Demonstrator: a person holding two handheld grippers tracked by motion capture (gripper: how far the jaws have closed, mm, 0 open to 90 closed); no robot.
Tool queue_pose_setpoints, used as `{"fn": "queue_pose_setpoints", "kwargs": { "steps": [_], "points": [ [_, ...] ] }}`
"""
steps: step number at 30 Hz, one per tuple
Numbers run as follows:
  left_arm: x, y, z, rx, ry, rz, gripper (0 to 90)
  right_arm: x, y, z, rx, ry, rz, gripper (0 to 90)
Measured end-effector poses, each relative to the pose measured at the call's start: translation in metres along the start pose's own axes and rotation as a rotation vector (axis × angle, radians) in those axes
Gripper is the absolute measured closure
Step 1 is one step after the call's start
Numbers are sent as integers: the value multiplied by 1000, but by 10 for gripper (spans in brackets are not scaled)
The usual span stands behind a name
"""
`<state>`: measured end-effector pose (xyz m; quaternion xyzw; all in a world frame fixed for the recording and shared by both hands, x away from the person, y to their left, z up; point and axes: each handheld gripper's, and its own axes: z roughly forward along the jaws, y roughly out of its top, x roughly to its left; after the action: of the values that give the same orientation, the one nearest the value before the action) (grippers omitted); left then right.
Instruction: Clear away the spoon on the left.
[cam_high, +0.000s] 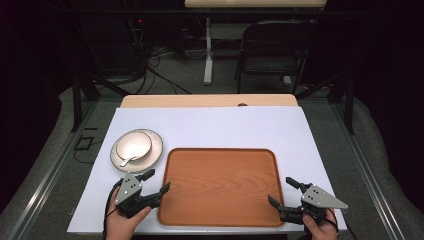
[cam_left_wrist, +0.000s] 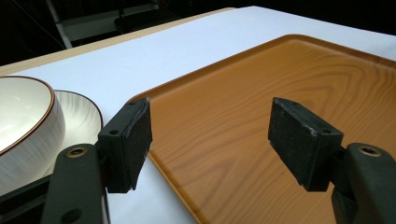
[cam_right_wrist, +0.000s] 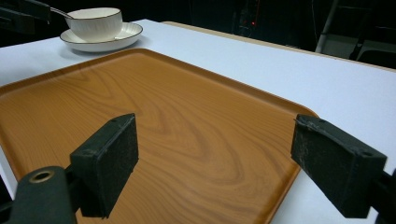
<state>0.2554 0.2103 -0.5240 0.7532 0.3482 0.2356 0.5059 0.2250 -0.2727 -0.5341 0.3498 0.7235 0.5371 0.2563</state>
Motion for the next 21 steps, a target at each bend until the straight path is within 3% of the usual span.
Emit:
{"fn": "queue_pose_setpoints", "kwargs": {
  "steps": [7, 14, 21],
  "points": [
    [2, 0, 0, 14, 11, -11, 314, 0, 0, 0, 2, 1, 1, 144],
    [9, 0, -7, 1, 44, -47, 334, -1, 0, 0, 1, -1, -1, 144],
    [14, 2, -12, 4, 64, -92, 434, 0, 0, 0, 0, -1, -2, 144]
  ]
}}
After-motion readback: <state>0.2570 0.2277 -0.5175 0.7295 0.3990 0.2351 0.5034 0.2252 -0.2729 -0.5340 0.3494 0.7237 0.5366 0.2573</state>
